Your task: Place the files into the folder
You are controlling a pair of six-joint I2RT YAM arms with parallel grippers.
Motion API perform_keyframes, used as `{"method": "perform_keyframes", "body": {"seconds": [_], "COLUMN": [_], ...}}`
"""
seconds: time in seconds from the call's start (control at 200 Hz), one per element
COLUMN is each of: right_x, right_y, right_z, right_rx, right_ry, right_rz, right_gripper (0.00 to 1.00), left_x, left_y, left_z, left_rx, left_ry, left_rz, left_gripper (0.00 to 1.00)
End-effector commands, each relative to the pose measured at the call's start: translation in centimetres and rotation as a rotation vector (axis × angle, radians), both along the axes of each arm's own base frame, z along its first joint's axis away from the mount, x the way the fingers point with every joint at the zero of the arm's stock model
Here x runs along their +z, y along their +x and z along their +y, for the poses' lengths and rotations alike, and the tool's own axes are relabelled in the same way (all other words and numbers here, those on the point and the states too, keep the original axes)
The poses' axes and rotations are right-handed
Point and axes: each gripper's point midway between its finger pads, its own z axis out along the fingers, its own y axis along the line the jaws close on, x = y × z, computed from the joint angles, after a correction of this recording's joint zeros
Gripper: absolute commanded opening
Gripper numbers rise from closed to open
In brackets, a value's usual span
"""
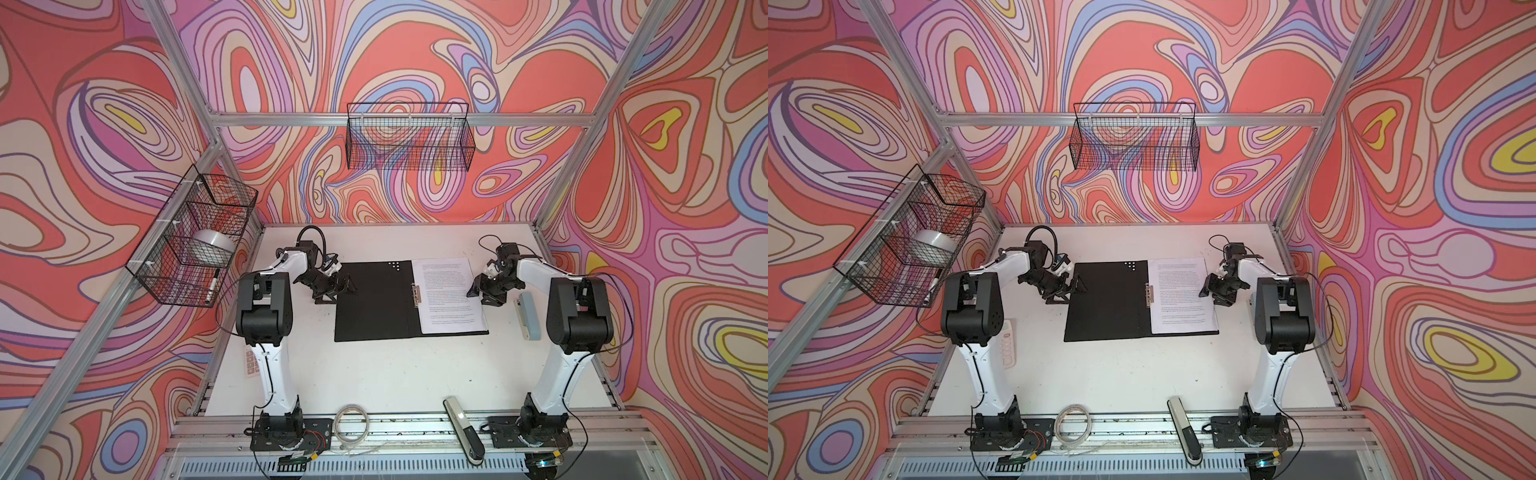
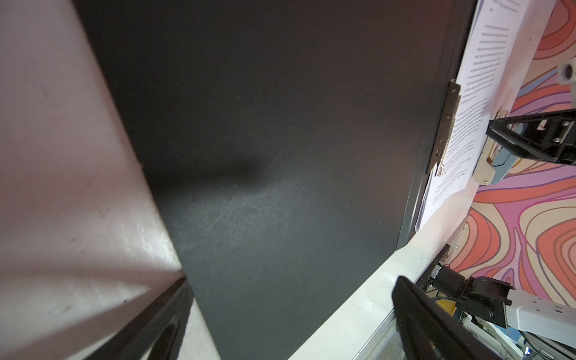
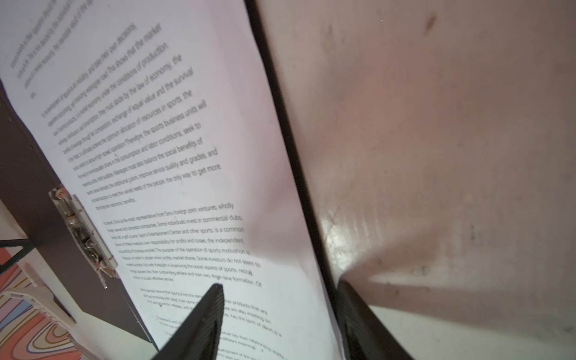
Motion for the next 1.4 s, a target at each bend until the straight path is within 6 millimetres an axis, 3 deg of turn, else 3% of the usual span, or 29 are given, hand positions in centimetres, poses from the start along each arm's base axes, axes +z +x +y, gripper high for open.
{"method": "perform_keyframes", "body": {"seconds": [0.0, 0.361, 0.947, 1.082, 1.392], "right_x": [-3.6, -3.0, 0.1, 0.1, -2.0], "right_y": [-2.9, -2.3, -0.4, -0.1, -0.7], "right_z": [1.0, 0.1, 0.1, 0.0, 0.9], "right_rx": [0.047, 0.053, 0.047, 0.037, 0.063], "right_ry": [-0.025, -0.086, -0.088, -0.089, -0.041], "right_rz": [0.135, 0.106, 0.003, -0.001, 0.065], "right_gripper": [0.61, 0.62, 0.65, 0.66, 0.66], "left_x": [1.8, 1.9, -0.6, -1.1, -2.2], "left_y": [-1.4, -1.6, -2.0, -2.0, -1.9], "left_z": [-2.5, -0.3, 2.6, 2.2, 0.7], "left_rx": [-0.081, -0.039, -0.013, -0.018, -0.032], "left_ry": [-0.079, 0.050, 0.231, 0.202, 0.106], "left_rz": [-0.020, -0.014, 0.023, 0.051, 0.118], "left_gripper": [1.00, 1.00, 1.00, 1.00, 1.00]}}
